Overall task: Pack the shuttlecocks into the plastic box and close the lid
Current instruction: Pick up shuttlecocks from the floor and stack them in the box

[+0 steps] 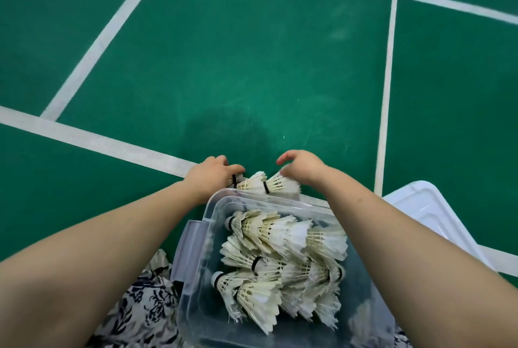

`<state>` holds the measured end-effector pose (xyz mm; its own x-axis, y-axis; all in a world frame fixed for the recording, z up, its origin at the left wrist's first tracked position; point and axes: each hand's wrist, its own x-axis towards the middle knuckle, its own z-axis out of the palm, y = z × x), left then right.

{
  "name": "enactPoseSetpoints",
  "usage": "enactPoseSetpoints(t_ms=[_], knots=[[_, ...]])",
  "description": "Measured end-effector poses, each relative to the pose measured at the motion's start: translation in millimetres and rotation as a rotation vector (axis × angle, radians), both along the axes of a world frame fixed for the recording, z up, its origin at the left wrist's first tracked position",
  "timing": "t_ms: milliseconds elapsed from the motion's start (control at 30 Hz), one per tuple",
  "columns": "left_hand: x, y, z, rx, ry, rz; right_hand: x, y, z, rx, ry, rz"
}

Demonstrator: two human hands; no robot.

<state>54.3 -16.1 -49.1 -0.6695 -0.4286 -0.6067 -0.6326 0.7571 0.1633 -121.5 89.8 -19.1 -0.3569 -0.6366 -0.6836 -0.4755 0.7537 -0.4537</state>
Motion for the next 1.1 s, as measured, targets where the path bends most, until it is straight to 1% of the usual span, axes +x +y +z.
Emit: enactPoseSetpoints(t_ms=[67,133,367,633,933,1033,1100], knots=[[-2.2,-0.7,1.2,-0.039,0.009,-0.066,10.8,-5.3,-1.9,-0.044,-0.061,0.007],[-3.7,-0.8,2.2,-0.062,0.027,-0.101,17.9,-9.4,-4.5,-0.075,-0.064,0.018],[-3.5,0.6,-1.8,-0.114,0.028,-0.129,18.5,-9.3,-8.7,-0.087,-0.091,-0.028],[-6.6,-1.4,-4.2,-0.129,0.047,-0.105,17.0,-9.4,-10.6,-0.109,-0.123,-0.094],[-3.7,-4.6,-6.0,-0.172,0.121,-0.013,15.5,-10.2,-10.8,-0.173,-0.105,-0.171],[0.2,-9.4,-1.0,-0.207,0.151,0.048,12.3,-10.0,-3.8,-0.219,-0.078,-0.247],[2.0,-14.3,8.7,-0.232,0.167,0.106,9.0,-8.5,9.2,-0.296,-0.042,-0.352]])
